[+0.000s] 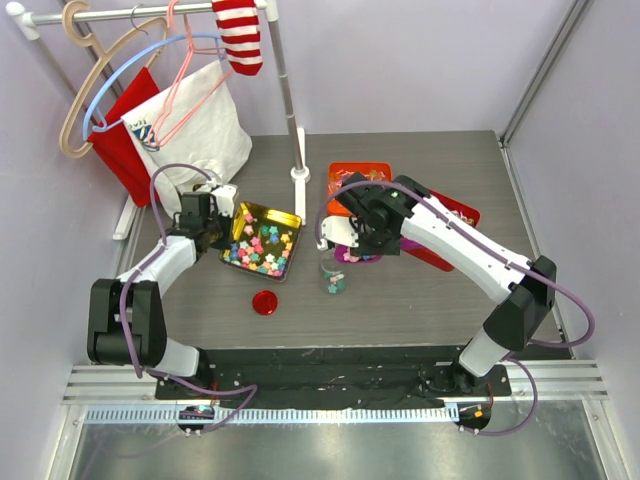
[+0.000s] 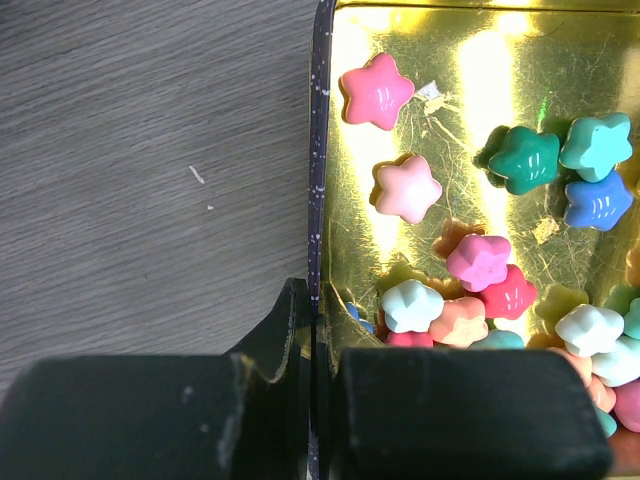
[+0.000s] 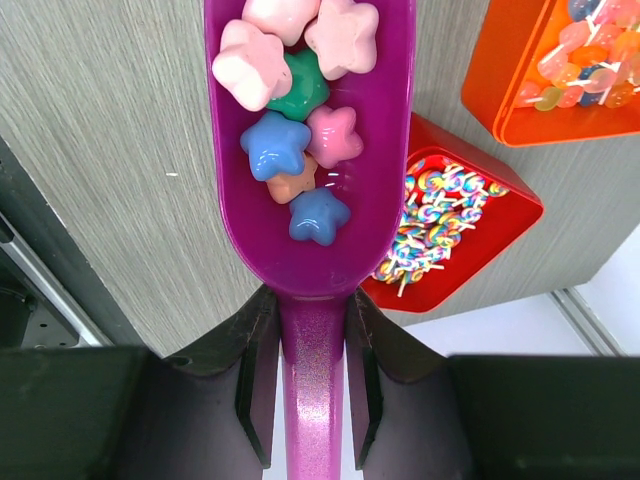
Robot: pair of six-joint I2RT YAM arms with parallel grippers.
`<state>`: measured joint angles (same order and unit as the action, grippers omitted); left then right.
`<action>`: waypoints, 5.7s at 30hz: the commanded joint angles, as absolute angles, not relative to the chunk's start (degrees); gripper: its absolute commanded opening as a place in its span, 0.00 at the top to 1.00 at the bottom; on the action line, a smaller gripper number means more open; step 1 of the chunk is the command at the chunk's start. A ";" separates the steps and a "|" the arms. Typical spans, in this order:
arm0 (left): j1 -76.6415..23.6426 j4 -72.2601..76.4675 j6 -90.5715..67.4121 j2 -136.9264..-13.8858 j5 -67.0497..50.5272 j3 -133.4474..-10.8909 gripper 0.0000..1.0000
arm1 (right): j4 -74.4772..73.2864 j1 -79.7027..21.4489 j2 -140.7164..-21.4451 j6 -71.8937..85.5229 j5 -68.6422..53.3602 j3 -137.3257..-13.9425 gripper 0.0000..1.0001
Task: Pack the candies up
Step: Place the fake candies in the packing bottle, then scoop the fake candies from the storage box.
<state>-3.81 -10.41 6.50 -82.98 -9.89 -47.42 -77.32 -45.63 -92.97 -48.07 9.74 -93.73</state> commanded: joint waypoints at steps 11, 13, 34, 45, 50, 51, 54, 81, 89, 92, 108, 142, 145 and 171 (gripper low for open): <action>-3.51 -5.54 5.71 -81.83 -11.51 -47.99 1.00 | -86.40 -49.48 -88.50 -47.11 17.22 -91.14 0.99; -3.51 -5.45 5.71 -81.91 -11.43 -47.90 1.00 | -86.40 -49.83 -88.51 -47.02 17.58 -91.41 0.99; -3.43 -5.27 5.71 -82.35 -11.69 -48.08 1.00 | -86.48 -51.06 -88.77 -47.29 22.06 -92.72 0.99; -3.34 -5.19 5.71 -82.53 -11.69 -47.90 1.00 | -86.48 -52.73 -88.68 -47.20 24.61 -92.37 0.99; -3.34 -5.10 5.71 -82.62 -11.78 -47.90 1.00 | -86.49 -53.35 -88.51 -47.11 25.40 -92.28 0.99; -3.43 -5.10 5.71 -82.62 -11.78 -47.90 1.00 | -86.57 -53.52 -88.42 -47.02 25.40 -92.46 0.99; -3.34 -5.19 5.71 -82.62 -11.78 -47.90 1.00 | -86.49 -54.14 -88.33 -46.93 26.19 -92.46 0.99; -3.25 -5.19 5.71 -82.62 -11.78 -47.90 1.00 | -86.48 -58.80 -88.15 -47.46 33.39 -90.44 0.99; -3.25 -5.27 5.71 -82.53 -11.60 -47.90 1.00 | -86.48 -60.20 -88.42 -48.16 36.30 -90.44 0.99; -3.08 -5.10 5.71 -82.53 -11.60 -47.81 1.00 | -86.48 -60.82 -88.42 -48.25 37.44 -89.83 0.99; -2.99 -5.10 5.71 -82.71 -11.69 -47.81 1.00 | -86.57 -62.67 -88.51 -48.69 39.99 -91.23 0.99; -2.90 -6.42 6.06 -81.57 -14.24 -48.69 1.00 | -69.88 -47.90 -104.85 -46.13 15.88 -116.80 0.99; -2.99 -5.98 6.33 -80.95 -15.02 -47.90 1.00 | -67.42 -48.08 -106.78 -46.67 17.92 -117.42 0.99; 3.87 -4.04 1.76 -77.17 -32.96 -47.11 1.00 | -57.30 -44.56 -110.30 -48.96 21.01 -106.17 0.99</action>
<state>3.77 -8.62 3.77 -78.98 -27.31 -46.46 -59.46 -43.88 -110.34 -48.03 23.51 -105.41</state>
